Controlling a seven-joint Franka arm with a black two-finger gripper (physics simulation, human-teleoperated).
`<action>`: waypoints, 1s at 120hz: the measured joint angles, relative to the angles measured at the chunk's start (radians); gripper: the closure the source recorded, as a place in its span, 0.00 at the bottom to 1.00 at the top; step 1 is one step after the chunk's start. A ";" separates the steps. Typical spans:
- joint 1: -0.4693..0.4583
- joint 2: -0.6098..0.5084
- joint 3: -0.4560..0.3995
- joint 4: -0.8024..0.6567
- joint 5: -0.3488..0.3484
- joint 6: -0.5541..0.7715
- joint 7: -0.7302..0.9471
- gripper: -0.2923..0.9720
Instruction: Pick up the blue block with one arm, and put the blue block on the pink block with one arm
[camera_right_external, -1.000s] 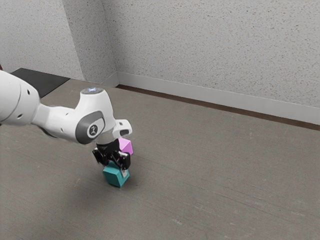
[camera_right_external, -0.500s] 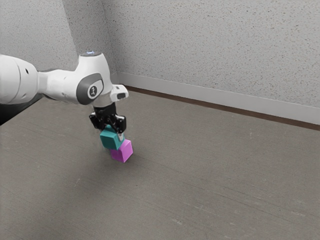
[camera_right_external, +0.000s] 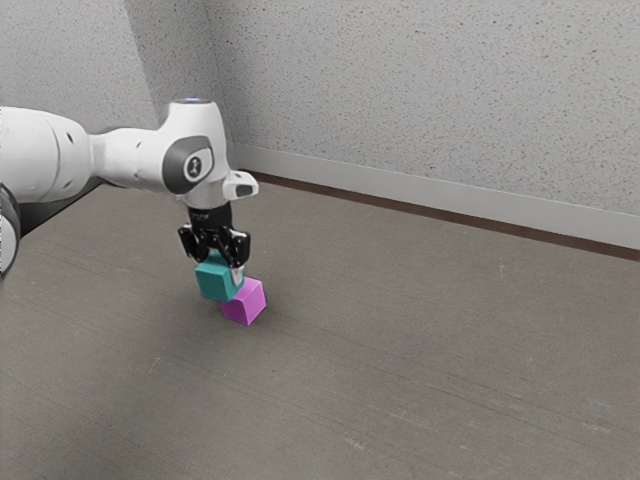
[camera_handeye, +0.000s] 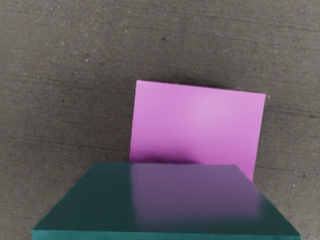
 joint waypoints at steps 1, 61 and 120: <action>0.000 0.001 -0.001 0.001 0.000 -0.001 0.001 0.49; -0.002 0.056 -0.003 0.090 0.003 -0.034 0.051 0.49; -0.005 0.090 -0.008 0.135 0.003 -0.035 0.075 0.49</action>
